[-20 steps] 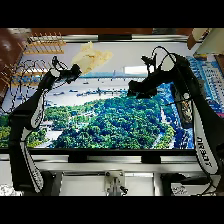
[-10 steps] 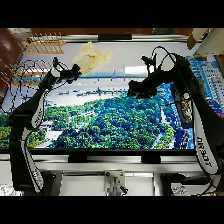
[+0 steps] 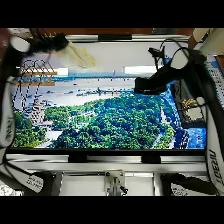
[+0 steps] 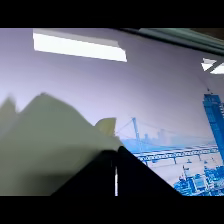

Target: Fold the shirts.

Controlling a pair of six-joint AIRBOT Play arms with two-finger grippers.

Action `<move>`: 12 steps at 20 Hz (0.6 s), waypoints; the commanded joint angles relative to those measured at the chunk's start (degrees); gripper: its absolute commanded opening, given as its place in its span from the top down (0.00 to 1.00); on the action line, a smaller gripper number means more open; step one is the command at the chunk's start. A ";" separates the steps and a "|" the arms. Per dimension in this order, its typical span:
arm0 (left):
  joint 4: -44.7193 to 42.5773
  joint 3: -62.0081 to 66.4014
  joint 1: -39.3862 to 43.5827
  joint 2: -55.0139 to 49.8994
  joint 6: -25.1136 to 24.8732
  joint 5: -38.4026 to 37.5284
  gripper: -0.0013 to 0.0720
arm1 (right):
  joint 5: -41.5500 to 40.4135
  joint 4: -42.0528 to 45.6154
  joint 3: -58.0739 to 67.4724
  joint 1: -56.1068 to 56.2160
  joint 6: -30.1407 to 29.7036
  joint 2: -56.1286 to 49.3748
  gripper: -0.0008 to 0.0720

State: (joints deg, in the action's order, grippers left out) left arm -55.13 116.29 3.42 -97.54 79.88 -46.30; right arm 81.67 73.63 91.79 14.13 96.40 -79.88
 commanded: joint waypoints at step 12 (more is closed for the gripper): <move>-3.37 -32.30 22.16 32.83 -0.57 -25.70 0.94 | 10.54 12.85 0.04 -0.02 8.33 25.42 0.21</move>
State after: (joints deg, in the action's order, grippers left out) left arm -58.50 95.15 18.79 -65.69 78.78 -70.28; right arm 87.37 85.86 91.83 14.13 103.96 -55.99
